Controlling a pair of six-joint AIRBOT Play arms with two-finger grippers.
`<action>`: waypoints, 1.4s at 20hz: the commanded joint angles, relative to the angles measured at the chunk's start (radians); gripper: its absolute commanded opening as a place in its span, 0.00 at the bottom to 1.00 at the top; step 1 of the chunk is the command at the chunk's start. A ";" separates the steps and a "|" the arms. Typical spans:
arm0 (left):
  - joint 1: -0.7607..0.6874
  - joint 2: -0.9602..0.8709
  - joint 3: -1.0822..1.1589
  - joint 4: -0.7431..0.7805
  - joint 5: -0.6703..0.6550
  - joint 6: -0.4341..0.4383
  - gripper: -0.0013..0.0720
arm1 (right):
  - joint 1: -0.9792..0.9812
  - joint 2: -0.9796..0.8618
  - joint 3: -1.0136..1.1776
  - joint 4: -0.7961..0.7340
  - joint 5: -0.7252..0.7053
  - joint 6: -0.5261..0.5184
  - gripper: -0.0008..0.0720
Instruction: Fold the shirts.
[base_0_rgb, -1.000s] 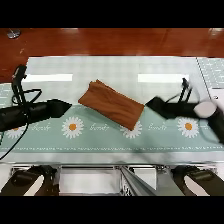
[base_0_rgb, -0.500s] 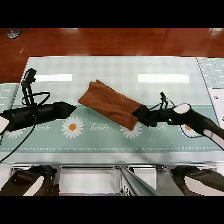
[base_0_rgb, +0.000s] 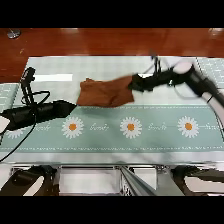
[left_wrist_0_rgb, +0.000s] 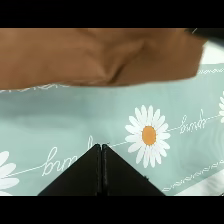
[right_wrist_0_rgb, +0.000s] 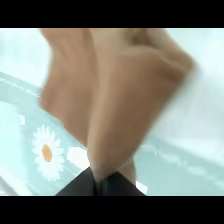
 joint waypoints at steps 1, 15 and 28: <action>-0.001 -0.001 0.000 0.000 0.003 0.000 0.06 | -0.006 -0.012 0.360 -0.319 0.165 0.160 0.05; -0.001 0.000 0.000 0.000 0.002 0.000 0.06 | -0.661 0.093 0.589 -0.450 0.584 0.301 0.04; -0.001 -0.001 0.000 0.000 0.003 0.000 0.06 | -1.142 0.686 -0.433 -0.875 0.389 0.449 0.05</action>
